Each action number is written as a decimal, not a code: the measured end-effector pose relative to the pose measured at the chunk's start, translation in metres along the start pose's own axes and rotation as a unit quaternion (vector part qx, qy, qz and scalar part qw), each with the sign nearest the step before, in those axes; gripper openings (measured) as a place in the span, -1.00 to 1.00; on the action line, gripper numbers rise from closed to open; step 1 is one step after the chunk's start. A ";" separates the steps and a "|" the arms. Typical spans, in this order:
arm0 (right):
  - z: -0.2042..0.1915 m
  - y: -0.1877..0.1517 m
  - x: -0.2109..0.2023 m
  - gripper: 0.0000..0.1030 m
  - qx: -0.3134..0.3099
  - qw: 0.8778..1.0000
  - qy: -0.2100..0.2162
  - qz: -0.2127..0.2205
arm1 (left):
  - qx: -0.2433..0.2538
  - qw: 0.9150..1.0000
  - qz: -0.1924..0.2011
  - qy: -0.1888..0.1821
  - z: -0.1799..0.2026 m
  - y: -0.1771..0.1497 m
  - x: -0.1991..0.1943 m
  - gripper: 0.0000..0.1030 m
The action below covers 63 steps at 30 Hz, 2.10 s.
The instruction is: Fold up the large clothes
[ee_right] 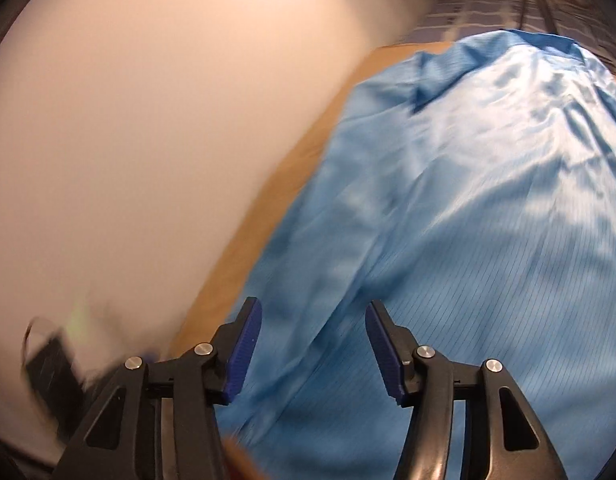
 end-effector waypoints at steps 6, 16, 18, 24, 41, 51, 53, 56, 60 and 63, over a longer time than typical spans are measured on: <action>0.051 0.048 0.059 0.06 0.085 0.996 0.007 -0.007 | 0.100 0.995 -0.027 0.016 0.036 -0.022 0.021 0.57; 0.074 0.072 0.117 -0.01 0.111 0.993 -0.005 -0.031 | 0.101 0.992 -0.065 0.042 0.029 -0.029 0.069 -0.81; 0.077 0.076 0.123 -0.07 0.114 0.993 -0.018 -0.035 | 0.085 0.994 -0.058 0.025 0.023 -0.026 0.067 -0.83; 0.050 0.087 0.102 -0.06 0.070 0.997 -0.022 -0.006 | 0.053 0.998 -0.022 0.008 0.007 -0.017 0.043 -0.85; 0.031 0.113 0.120 -1.00 0.076 0.997 -0.010 -0.002 | 0.122 0.992 0.016 -0.009 0.037 -0.016 0.001 -0.86; 0.049 0.051 0.020 -1.00 0.094 0.994 -0.017 0.053 | 0.117 0.990 -0.024 -0.078 0.044 -0.028 -0.020 -0.48; 0.060 0.021 0.014 -1.00 0.097 0.994 -0.042 0.036 | 0.103 0.991 -0.014 -0.084 0.038 -0.028 -0.030 -0.07; 0.080 -0.017 0.031 -1.00 0.102 0.991 -0.082 -0.023 | 0.077 0.994 -0.010 -0.082 0.025 -0.028 -0.034 -0.07; 0.085 -0.038 0.039 -0.96 0.077 0.988 -0.116 -0.060 | 0.052 0.997 -0.033 -0.048 0.007 -0.033 -0.016 -0.07; 0.072 -0.032 0.025 -0.43 0.055 0.985 -0.153 -0.056 | 0.014 0.996 -0.070 -0.060 -0.004 -0.042 0.009 -0.07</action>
Point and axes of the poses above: each gripper's, at about its wrist camera, not at the fingertips, and x roughly the way its jaws point, z to its right, y to its top, the point moved 2 cm from there along x, roughly the way its jaws point, and after that the axes turned 5 degrees about -x, right-handed, at the moved point
